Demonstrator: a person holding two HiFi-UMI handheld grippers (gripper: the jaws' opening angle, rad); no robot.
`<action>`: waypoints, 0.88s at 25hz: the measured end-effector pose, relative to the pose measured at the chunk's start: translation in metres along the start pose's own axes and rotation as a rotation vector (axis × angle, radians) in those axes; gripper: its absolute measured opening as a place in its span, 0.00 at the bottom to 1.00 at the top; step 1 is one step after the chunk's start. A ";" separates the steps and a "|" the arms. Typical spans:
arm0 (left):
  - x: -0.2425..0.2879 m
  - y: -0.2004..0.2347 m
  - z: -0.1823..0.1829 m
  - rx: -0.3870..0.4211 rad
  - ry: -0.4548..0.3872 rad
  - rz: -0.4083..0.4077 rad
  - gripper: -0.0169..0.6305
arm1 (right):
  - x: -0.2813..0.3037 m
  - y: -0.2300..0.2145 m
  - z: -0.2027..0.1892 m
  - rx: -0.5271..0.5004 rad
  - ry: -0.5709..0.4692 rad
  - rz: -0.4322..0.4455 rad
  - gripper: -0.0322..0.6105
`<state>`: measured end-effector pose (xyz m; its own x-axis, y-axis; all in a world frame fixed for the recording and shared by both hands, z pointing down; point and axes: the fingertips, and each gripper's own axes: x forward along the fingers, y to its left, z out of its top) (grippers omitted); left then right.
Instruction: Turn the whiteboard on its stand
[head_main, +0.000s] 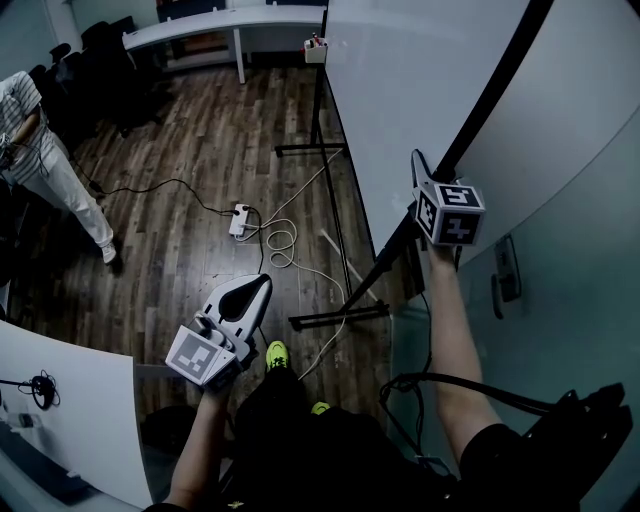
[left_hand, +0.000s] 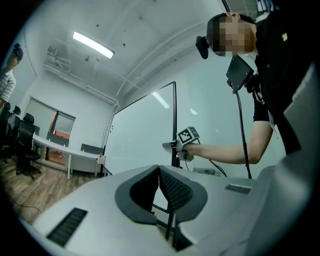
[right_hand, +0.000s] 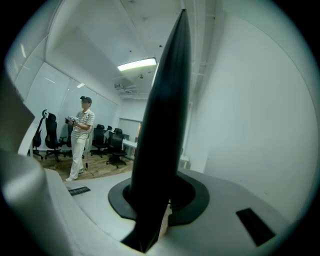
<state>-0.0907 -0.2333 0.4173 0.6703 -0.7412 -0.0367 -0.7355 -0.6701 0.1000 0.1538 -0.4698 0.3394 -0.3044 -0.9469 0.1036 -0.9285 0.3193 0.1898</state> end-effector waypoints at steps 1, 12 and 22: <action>-0.001 0.001 -0.001 -0.002 0.001 0.002 0.02 | 0.002 -0.001 0.000 0.000 0.001 -0.001 0.14; -0.010 0.011 -0.001 -0.024 0.007 0.002 0.02 | 0.030 0.000 0.004 -0.001 0.006 -0.004 0.14; -0.020 0.022 -0.008 -0.053 0.018 0.030 0.02 | 0.054 0.000 0.004 -0.006 0.011 0.000 0.14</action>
<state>-0.1198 -0.2326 0.4284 0.6501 -0.7597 -0.0145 -0.7493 -0.6442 0.1537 0.1361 -0.5206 0.3408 -0.3021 -0.9464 0.1144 -0.9272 0.3196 0.1953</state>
